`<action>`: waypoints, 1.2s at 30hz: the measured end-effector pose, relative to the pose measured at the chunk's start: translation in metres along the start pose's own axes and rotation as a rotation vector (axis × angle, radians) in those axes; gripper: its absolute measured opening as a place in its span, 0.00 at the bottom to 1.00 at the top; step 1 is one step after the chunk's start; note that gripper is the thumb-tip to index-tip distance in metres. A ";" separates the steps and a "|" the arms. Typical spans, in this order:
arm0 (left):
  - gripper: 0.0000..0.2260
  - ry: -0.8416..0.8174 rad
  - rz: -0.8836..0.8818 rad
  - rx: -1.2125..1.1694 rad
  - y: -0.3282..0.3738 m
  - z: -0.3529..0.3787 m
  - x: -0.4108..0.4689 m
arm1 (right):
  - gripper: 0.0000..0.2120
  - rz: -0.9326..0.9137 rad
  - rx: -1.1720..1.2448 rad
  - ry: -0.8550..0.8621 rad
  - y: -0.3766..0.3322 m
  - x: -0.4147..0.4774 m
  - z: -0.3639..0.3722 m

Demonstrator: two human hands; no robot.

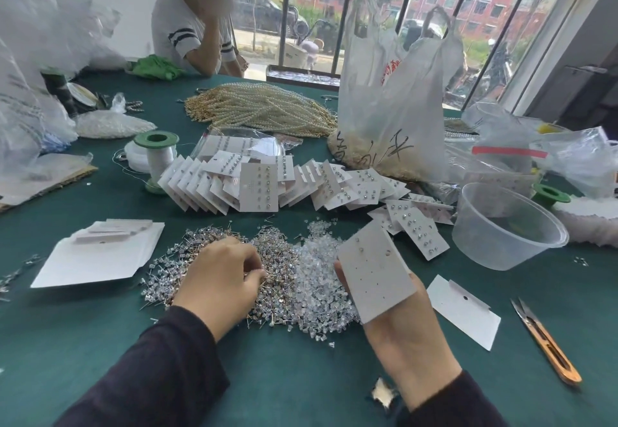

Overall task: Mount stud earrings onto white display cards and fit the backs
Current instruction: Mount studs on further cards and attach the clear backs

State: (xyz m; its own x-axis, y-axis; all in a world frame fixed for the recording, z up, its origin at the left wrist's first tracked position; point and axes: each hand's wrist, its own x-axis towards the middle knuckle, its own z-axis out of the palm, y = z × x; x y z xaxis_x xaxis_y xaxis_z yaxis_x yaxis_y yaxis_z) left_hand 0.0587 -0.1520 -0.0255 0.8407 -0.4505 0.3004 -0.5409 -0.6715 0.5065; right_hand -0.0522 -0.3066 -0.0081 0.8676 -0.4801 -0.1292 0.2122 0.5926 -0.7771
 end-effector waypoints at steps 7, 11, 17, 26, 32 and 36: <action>0.04 0.088 -0.054 -0.214 0.005 -0.008 0.001 | 0.17 0.128 0.184 -0.063 -0.001 -0.003 0.005; 0.07 0.051 -0.144 -0.429 0.009 -0.008 0.000 | 0.31 0.194 0.265 -0.022 0.000 -0.003 0.007; 0.06 -0.093 -0.112 -0.958 0.030 -0.016 -0.008 | 0.27 0.213 0.185 -0.113 0.004 -0.004 0.007; 0.08 -0.131 0.068 -0.948 0.047 -0.005 -0.023 | 0.13 0.182 0.039 -0.231 0.007 -0.007 0.009; 0.06 -0.036 0.119 -0.906 0.049 -0.003 -0.024 | 0.16 0.193 0.023 -0.219 0.007 -0.007 0.010; 0.06 -0.024 0.113 -0.896 0.050 -0.002 -0.025 | 0.16 0.199 0.014 -0.231 0.009 -0.006 0.009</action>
State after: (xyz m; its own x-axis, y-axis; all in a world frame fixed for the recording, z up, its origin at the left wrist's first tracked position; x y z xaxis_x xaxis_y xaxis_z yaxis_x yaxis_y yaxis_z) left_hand 0.0108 -0.1727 -0.0058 0.7774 -0.5053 0.3746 -0.3885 0.0827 0.9177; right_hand -0.0515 -0.2922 -0.0088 0.9718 -0.1946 -0.1331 0.0325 0.6697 -0.7420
